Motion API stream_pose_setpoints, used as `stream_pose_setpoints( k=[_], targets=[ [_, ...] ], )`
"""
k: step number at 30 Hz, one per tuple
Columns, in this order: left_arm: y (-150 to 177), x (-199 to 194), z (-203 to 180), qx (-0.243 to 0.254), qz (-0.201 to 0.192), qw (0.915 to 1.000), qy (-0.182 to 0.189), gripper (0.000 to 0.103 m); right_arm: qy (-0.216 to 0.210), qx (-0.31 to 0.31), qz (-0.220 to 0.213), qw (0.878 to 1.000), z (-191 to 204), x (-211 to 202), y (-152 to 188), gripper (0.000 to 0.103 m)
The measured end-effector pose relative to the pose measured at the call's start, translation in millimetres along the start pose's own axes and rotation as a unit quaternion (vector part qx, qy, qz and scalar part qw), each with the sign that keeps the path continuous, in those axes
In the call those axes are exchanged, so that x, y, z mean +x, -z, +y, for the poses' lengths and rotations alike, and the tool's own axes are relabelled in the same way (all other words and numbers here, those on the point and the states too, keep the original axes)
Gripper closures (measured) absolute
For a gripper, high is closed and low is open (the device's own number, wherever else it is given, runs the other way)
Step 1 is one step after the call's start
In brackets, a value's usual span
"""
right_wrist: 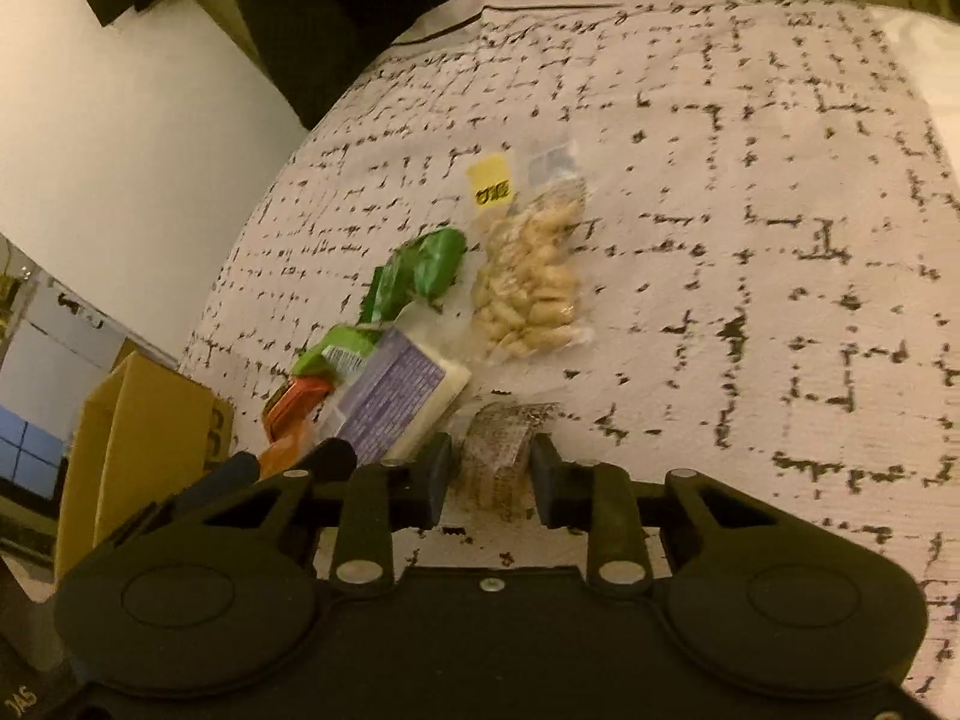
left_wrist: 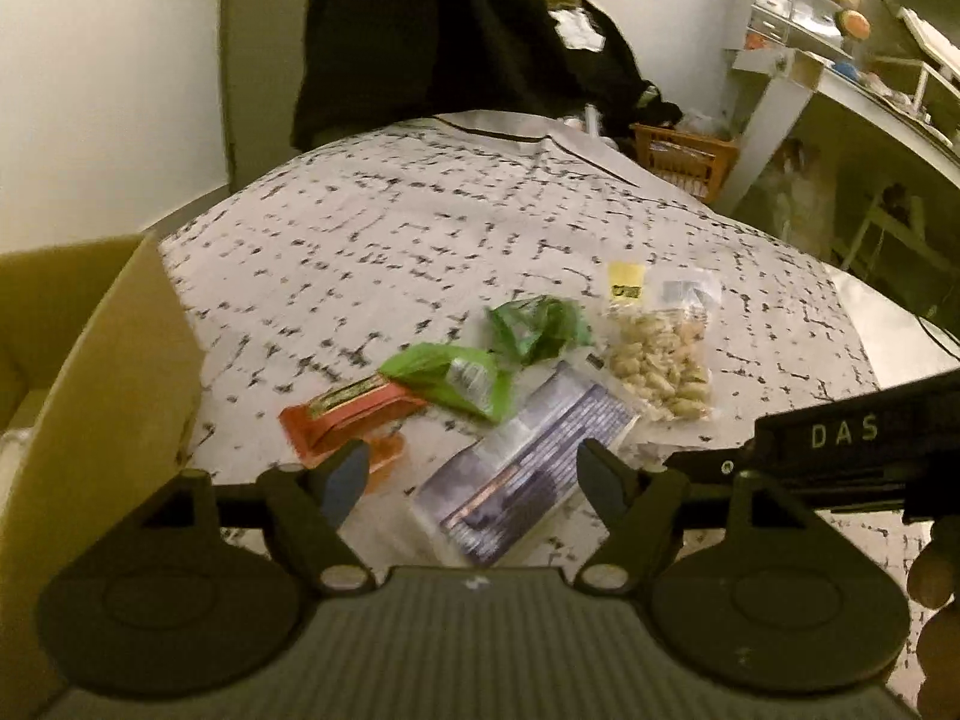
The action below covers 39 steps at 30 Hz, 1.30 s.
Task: Organize snacks
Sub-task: 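Close the left tool on the purple-labelled bar while the right tool grasps the small clear packet, then carry both packs over the cardboard box and open both tools to drop them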
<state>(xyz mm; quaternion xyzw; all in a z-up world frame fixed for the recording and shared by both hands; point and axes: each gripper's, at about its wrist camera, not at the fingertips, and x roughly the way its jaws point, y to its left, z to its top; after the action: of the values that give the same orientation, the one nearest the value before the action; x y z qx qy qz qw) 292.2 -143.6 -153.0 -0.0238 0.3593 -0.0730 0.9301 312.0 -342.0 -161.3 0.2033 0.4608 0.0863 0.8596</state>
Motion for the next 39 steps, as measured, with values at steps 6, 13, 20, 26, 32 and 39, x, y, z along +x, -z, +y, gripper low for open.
stream_pose_setpoints(
  k=[6,13,20,26,32,39],
  targets=[
    [-6.2,15.9,-8.9,0.019,0.019,0.9991,0.032,0.029,0.014,0.029,-0.019,0.999,-14.0,-8.9,-4.6,0.075],
    [5.4,24.1,-31.5,0.072,0.042,0.9965,0.002,0.028,0.022,0.035,-0.030,0.999,-12.7,-6.7,-3.7,0.075],
    [9.2,23.1,-42.8,0.085,0.075,0.9936,0.003,0.033,0.031,0.025,-0.035,0.999,-6.6,-9.1,-4.1,0.076],
    [12.2,18.9,-28.4,0.036,0.077,0.9963,-0.017,0.059,0.048,0.006,-0.042,0.998,0.3,-13.4,-0.8,0.077],
    [15.2,2.4,-25.6,0.034,0.079,0.9958,-0.033,0.068,0.038,-0.017,-0.047,0.998,10.9,-19.2,2.5,0.084],
    [12.9,-37.3,-14.3,-0.006,0.056,0.9981,-0.027,0.068,0.017,-0.026,-0.052,0.998,16.5,-24.8,4.7,0.088]
  ],
)
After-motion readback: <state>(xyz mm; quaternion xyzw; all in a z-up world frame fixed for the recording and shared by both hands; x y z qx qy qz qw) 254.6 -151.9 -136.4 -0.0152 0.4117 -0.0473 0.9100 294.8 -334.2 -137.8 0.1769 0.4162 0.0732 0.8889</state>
